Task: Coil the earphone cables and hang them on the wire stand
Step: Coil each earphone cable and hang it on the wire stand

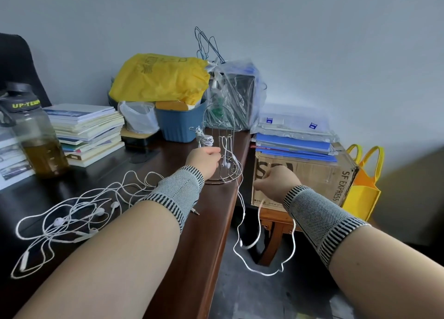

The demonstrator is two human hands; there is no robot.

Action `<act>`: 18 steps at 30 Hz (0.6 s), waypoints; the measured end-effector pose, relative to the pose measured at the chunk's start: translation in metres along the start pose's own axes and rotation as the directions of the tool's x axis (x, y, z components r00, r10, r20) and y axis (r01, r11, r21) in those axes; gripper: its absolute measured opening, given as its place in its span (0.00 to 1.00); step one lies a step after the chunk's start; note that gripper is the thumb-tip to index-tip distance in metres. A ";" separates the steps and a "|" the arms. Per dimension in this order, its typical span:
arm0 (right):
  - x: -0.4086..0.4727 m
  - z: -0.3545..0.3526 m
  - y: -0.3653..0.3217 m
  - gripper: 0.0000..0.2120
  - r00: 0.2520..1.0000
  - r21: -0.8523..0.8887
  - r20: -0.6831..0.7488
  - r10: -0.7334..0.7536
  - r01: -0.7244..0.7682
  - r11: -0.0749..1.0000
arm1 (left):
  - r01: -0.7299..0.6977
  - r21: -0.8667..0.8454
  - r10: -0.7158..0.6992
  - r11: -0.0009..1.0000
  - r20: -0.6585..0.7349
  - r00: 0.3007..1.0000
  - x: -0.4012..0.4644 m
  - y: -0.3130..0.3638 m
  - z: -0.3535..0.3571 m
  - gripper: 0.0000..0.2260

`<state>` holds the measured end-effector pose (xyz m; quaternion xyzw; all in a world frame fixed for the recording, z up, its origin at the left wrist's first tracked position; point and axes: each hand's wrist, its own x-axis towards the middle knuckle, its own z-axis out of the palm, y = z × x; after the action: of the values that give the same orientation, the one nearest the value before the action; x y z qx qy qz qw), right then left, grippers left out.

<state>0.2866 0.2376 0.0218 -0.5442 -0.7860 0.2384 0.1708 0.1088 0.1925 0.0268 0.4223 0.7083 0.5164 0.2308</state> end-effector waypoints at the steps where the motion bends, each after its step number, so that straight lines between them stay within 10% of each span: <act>1: 0.004 0.002 -0.001 0.12 1.000 0.004 0.003 -0.024 0.024 1.000 | -0.004 0.005 0.004 1.000 0.004 1.000 0.003 0.002 0.002 0.11; 11: 0.049 0.035 -0.033 0.27 0.980 0.237 -0.087 -0.180 0.196 0.952 | -0.054 0.231 0.052 0.972 0.013 0.999 0.032 0.000 0.021 0.16; 18: 0.062 0.044 -0.036 0.03 0.965 0.293 -0.180 -0.188 0.235 0.927 | -0.085 0.265 0.086 0.961 0.010 0.996 0.042 -0.004 0.029 0.12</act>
<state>0.2136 0.2766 0.0061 -0.4383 -0.7777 0.2985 0.3376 0.1072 0.2424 0.0168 0.4790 0.7523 0.4271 0.1491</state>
